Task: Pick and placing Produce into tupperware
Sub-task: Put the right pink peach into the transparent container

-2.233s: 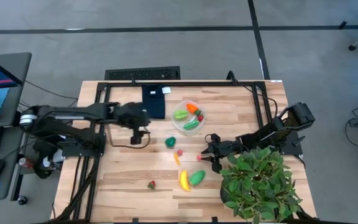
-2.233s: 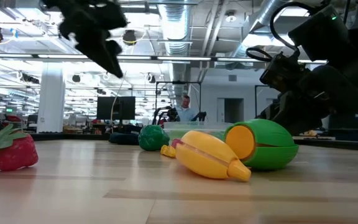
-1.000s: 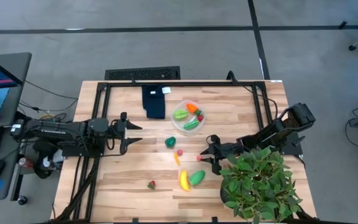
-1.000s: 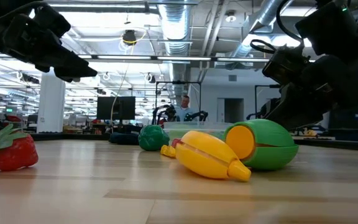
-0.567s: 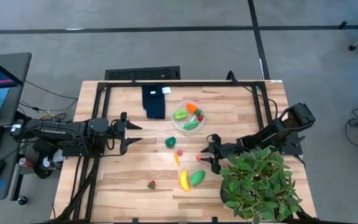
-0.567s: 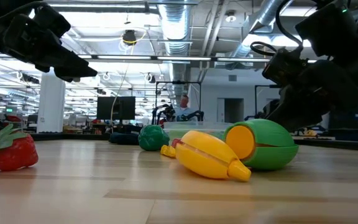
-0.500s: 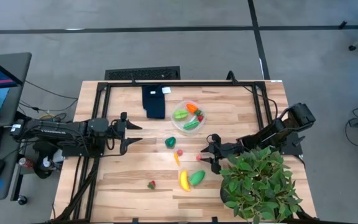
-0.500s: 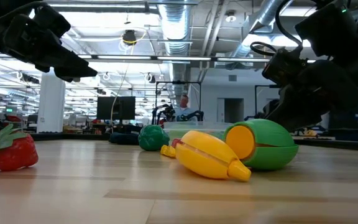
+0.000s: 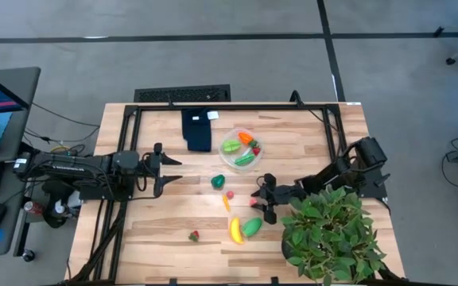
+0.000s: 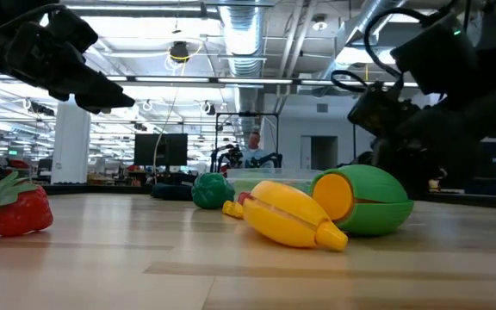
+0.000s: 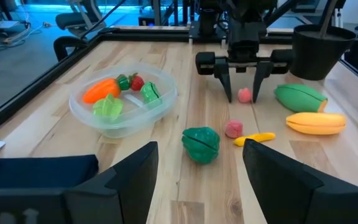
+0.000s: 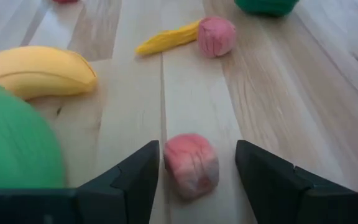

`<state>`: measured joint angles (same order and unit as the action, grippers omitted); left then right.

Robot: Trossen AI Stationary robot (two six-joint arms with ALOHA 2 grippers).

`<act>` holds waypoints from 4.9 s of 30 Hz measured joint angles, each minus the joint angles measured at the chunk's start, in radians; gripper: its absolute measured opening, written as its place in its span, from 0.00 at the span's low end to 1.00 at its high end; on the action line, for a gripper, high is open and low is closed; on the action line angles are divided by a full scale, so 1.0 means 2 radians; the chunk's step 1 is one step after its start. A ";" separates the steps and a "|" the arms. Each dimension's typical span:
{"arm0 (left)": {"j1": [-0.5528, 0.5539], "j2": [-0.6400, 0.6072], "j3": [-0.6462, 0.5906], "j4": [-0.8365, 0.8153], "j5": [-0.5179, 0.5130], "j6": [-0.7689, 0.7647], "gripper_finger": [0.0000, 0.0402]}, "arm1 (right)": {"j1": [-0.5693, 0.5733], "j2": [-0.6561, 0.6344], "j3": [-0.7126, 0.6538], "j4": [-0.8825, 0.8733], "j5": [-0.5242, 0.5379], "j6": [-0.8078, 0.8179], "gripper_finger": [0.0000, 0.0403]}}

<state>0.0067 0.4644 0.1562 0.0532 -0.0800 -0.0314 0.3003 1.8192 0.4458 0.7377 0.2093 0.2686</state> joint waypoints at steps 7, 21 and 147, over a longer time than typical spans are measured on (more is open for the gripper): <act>0.000 0.000 0.000 -0.009 -0.007 0.004 0.57 | -0.011 -0.002 0.005 -0.006 -0.025 -0.004 0.48; 0.000 0.000 0.000 -0.009 -0.007 0.005 0.57 | -0.011 -0.004 0.005 -0.013 -0.024 -0.005 0.33; 0.000 0.000 0.000 -0.009 -0.007 0.012 0.57 | -0.236 -0.179 0.041 -0.093 -0.028 -0.253 0.23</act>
<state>0.0070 0.4644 0.1566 0.0357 -0.0940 -0.0072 -0.1717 1.4605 0.5285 0.5520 0.1543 -0.2382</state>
